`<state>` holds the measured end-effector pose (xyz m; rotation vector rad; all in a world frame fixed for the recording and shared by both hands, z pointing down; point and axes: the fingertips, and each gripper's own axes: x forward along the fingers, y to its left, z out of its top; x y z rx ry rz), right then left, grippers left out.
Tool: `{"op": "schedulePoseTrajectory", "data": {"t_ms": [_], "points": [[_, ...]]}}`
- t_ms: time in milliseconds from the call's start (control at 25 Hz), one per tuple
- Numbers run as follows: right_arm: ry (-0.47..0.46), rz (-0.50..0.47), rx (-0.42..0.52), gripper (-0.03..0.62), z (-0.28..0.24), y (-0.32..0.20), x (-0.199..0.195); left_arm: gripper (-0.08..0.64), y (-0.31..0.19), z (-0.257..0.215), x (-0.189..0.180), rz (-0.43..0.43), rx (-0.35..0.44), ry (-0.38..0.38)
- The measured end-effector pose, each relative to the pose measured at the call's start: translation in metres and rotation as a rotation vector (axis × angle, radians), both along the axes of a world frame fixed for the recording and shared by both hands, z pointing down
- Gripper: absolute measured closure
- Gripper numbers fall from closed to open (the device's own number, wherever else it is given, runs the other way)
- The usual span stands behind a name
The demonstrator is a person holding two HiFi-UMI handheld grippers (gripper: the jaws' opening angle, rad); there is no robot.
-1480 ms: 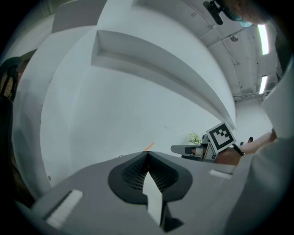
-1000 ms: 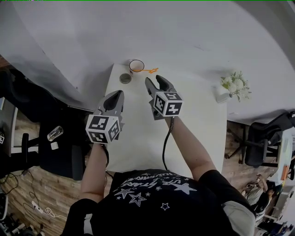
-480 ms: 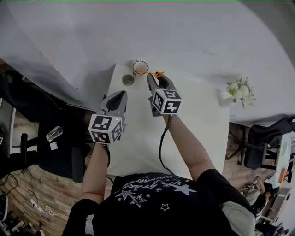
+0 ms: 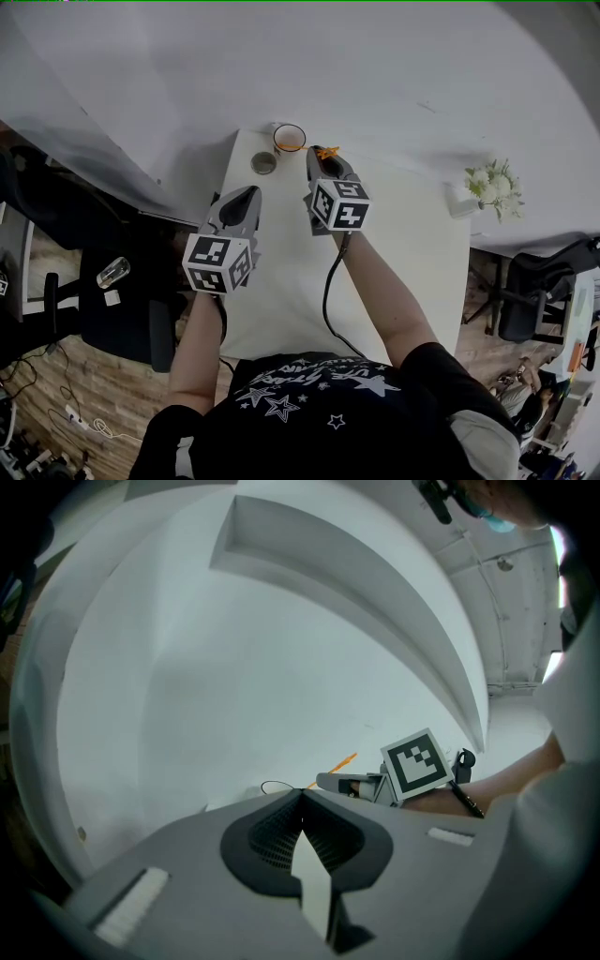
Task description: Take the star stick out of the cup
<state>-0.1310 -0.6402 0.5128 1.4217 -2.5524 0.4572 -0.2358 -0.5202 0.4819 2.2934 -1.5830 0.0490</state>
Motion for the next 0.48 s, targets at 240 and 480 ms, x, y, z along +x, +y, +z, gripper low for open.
{"op": "schedulePoseTrajectory", "data": {"t_ms": [240, 480], "points": [[-0.007, -0.006, 0.003, 0.558, -0.003, 0.001, 0.001, 0.557, 0.000, 0.001, 0.002, 0.003, -0.003, 0.002], [-0.051, -0.005, 0.026, 0.558, -0.020, 0.009, 0.011, 0.557, 0.007, -0.001, 0.006, 0.003, -0.006, -0.022]]}}
